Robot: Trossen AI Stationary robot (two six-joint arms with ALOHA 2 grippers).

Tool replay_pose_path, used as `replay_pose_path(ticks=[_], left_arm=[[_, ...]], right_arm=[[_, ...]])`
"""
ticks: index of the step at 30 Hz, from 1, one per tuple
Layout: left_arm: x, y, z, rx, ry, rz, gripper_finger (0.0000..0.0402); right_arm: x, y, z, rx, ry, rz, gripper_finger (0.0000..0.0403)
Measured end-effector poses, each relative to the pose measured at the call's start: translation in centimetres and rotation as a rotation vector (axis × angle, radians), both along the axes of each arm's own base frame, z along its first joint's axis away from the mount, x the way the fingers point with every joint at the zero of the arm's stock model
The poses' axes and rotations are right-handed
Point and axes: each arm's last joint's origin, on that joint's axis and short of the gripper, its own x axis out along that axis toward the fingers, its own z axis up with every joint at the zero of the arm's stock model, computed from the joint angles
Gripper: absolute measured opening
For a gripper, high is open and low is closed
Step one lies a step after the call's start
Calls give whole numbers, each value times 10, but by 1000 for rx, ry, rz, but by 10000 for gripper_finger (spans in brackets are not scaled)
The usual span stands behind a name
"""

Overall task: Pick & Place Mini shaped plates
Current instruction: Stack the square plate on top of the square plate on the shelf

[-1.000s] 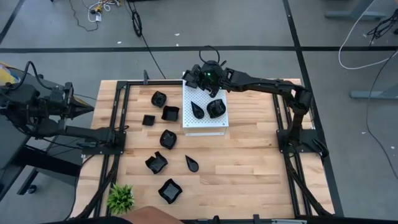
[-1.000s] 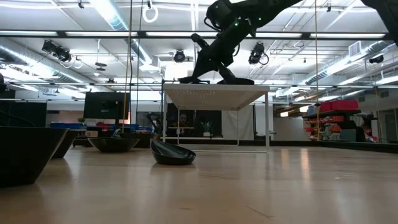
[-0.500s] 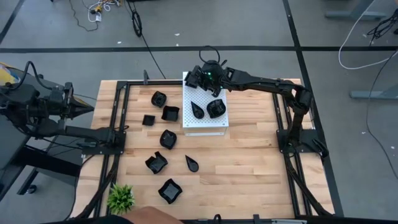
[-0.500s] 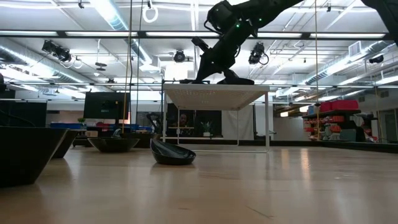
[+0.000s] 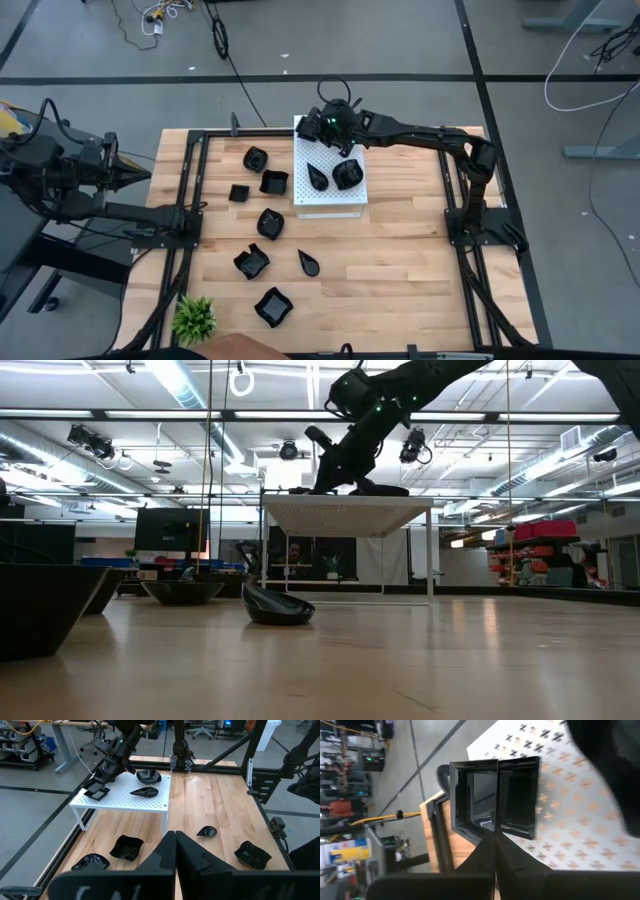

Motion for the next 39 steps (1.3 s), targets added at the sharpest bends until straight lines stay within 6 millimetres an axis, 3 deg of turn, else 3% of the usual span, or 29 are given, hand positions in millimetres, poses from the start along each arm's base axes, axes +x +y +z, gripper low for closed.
replay_pose_path(ticks=[32,39], left_arm=[[0,0,0,0,0,0,3],[0,0,0,0,0,0,3]], right_arm=[[2,0,-5,58,-18,-25,14],[2,0,-5,58,-18,-24,39]])
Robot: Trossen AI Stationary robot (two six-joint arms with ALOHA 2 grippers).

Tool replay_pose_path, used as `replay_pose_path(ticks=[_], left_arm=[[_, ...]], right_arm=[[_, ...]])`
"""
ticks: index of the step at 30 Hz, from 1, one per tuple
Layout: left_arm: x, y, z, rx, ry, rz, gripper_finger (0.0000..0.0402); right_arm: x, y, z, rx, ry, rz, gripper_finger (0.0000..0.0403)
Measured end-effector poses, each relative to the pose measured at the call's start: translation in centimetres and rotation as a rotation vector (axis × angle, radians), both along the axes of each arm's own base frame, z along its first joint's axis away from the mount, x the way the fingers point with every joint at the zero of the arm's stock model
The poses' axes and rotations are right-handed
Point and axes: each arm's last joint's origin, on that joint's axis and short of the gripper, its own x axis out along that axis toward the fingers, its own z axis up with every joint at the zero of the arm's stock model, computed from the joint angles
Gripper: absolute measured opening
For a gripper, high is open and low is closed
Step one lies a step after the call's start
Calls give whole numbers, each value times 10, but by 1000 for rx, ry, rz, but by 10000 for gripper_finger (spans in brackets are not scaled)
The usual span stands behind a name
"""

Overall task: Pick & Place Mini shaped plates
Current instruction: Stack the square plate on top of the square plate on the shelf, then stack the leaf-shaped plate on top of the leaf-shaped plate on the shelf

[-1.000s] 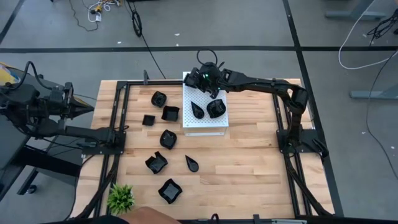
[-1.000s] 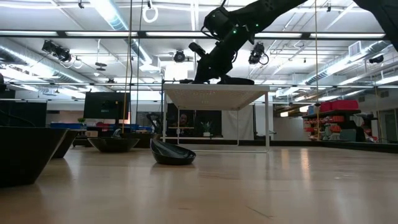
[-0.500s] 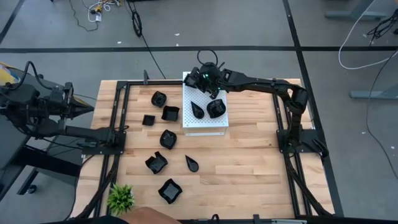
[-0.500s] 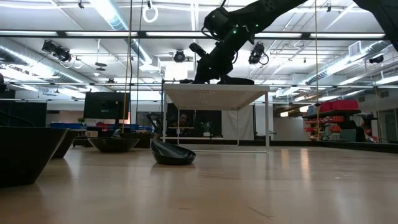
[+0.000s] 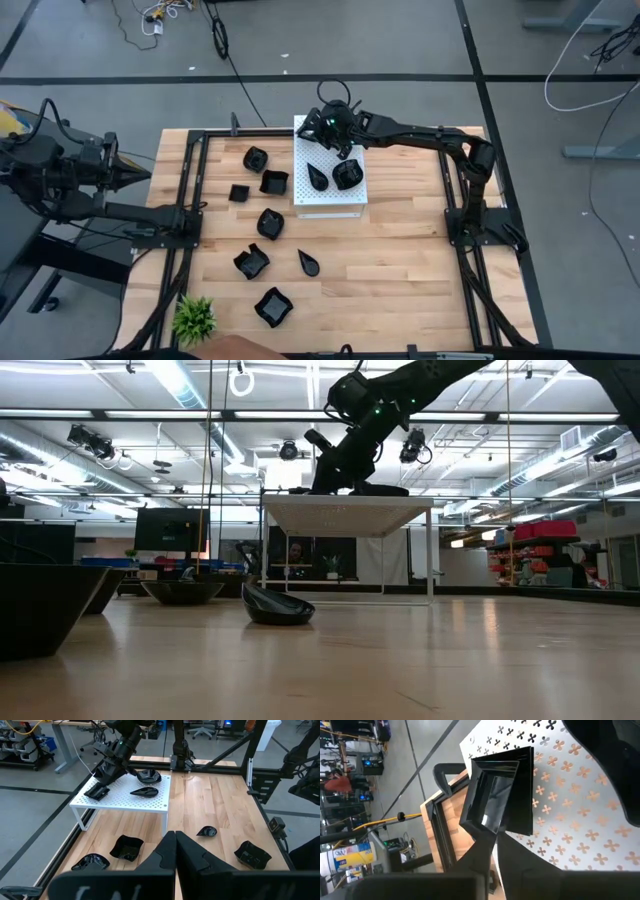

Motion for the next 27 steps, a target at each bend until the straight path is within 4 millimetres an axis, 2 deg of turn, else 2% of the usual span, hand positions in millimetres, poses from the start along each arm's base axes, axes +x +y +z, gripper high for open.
replay_pose_path(ticks=[7,14,27], left_arm=[[0,0,0,0,0,0,3],[0,0,0,0,0,0,3],[0,0,0,0,0,0,3]], right_arm=[[0,0,0,-1,-1,1,81],[1,1,3,1,-28,17,105],[6,8,12,-45,-80,69,99]])
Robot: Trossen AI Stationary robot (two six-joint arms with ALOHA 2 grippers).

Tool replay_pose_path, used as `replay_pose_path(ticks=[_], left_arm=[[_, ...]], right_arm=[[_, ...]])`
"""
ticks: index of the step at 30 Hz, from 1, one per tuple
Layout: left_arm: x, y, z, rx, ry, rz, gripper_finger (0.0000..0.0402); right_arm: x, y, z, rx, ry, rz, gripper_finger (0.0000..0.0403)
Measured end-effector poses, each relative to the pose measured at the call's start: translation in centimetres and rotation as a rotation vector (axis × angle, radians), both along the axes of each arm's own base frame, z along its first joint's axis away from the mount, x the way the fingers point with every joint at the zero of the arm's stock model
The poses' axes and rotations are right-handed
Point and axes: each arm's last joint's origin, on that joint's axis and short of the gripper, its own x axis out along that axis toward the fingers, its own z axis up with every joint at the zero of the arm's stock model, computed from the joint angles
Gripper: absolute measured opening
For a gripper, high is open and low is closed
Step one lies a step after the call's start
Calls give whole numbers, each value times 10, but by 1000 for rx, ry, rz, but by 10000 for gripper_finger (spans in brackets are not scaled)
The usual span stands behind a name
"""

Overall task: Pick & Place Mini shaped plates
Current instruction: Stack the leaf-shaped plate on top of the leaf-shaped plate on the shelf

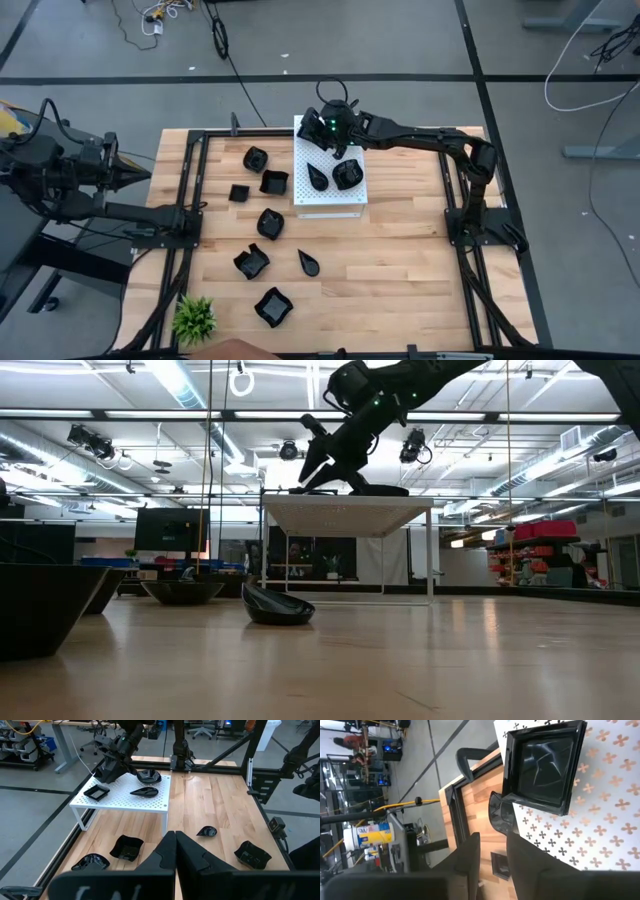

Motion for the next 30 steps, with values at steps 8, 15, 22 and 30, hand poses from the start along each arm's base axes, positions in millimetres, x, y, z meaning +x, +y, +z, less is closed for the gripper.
replay_pose_path(ticks=[8,15,22,30], left_arm=[[0,0,0,0,0,0,3],[0,0,0,0,0,0,3],[0,0,0,0,0,0,3],[0,0,0,0,0,0,3]], right_arm=[[2,-1,3,-51,-14,23,87],[3,0,7,-217,34,129,79],[-4,3,22,-492,136,299,79],[-24,14,59,-794,187,499,80]])
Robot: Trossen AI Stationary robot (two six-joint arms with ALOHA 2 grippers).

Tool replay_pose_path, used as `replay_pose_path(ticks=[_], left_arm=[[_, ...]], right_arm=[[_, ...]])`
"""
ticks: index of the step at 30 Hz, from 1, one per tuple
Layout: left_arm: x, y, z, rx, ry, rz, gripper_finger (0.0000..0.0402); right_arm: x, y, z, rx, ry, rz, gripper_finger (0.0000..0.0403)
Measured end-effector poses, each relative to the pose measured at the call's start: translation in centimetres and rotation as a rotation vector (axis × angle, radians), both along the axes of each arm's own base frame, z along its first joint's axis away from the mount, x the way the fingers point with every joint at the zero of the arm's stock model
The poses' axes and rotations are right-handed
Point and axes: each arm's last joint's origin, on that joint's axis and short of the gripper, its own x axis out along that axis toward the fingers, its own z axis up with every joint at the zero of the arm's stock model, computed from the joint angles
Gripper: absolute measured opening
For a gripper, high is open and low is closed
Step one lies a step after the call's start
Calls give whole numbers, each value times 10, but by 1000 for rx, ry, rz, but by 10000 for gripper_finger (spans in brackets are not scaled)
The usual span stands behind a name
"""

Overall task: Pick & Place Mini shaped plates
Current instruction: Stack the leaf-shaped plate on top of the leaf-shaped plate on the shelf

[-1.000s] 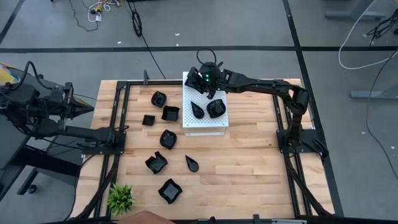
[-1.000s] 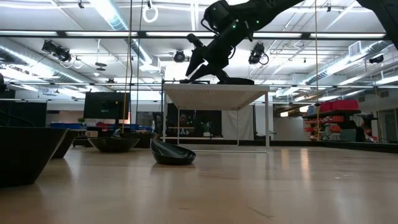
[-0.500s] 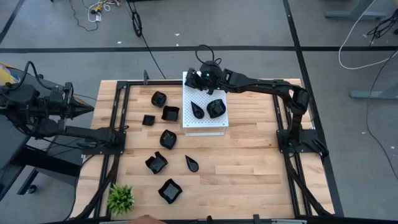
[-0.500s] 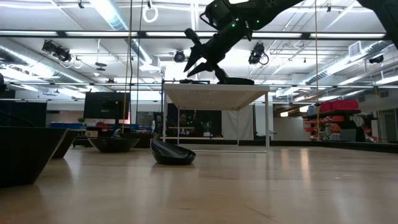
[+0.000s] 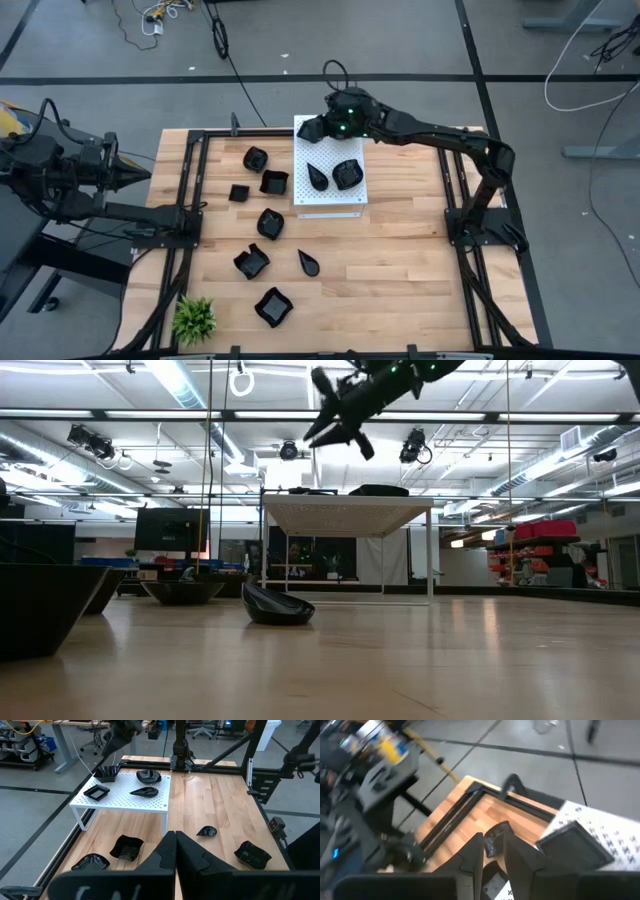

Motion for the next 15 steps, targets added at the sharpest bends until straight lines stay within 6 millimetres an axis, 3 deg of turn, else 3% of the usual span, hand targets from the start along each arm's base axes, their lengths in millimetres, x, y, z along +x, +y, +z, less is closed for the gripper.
replay_pose_path(ticks=[7,15], left_arm=[[0,0,0,0,0,0,3],[0,0,0,0,1,0,3]], right_arm=[[-10,9,17,-173,19,185,80],[-7,23,22,-309,49,281,80]])
